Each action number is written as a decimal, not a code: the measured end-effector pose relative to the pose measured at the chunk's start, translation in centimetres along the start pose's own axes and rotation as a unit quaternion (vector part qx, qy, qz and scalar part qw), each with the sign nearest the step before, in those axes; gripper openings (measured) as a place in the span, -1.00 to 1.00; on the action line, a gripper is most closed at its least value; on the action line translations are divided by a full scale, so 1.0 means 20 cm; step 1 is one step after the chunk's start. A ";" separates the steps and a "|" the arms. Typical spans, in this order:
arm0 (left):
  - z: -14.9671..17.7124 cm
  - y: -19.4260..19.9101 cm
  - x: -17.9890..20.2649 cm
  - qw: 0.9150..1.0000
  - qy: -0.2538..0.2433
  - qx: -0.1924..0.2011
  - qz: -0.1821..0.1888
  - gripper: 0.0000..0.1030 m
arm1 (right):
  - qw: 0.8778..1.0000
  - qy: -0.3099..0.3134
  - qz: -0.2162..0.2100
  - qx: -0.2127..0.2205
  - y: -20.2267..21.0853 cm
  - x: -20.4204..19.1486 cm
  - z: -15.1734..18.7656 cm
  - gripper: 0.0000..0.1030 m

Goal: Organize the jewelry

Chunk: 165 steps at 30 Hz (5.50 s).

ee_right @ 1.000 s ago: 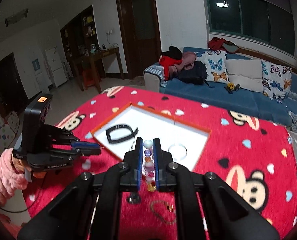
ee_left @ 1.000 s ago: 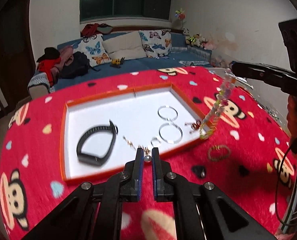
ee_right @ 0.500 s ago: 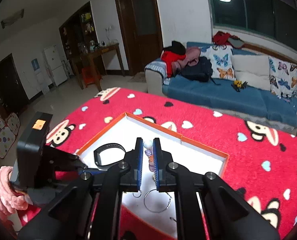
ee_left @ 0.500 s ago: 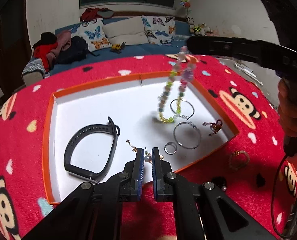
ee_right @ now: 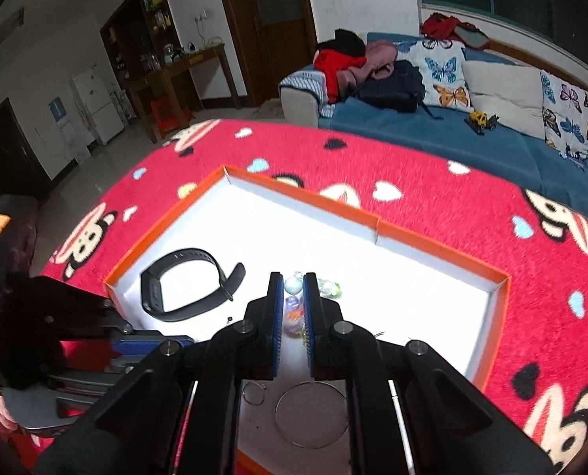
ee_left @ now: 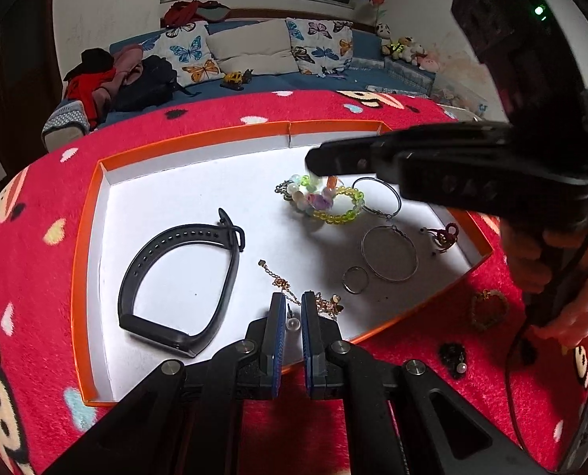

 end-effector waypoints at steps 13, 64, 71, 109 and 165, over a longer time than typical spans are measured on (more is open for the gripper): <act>-0.01 0.01 -0.03 1.000 0.017 -0.008 0.002 -0.80 | 1.000 -0.004 0.004 -0.021 -0.08 0.00 0.05 -0.48; 0.42 0.08 0.51 0.995 -0.072 -0.047 0.059 -0.79 | 0.994 0.050 0.062 -0.072 0.37 0.05 0.78 -0.52; 0.40 0.04 0.56 0.992 -0.099 -0.044 0.058 -0.79 | 0.994 0.066 0.056 -0.070 0.37 0.03 0.77 -0.73; 0.30 0.10 0.57 0.991 -0.121 0.007 0.061 -0.83 | 0.998 0.029 0.050 -0.027 0.49 0.02 0.70 -0.76; 0.39 0.02 0.63 0.982 -0.179 0.012 0.053 -0.86 | 0.997 0.017 0.046 0.064 0.73 0.02 0.40 -0.76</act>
Point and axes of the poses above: each gripper's, at about its wrist camera, not at the fingertips, and y roughly against the way its jaws point, x to its right, z to its underside, the point moved 8 cm from there along -y, roughly the way its jaws point, and after that the axes turned 9 degrees about y, right-handed, at the moved point
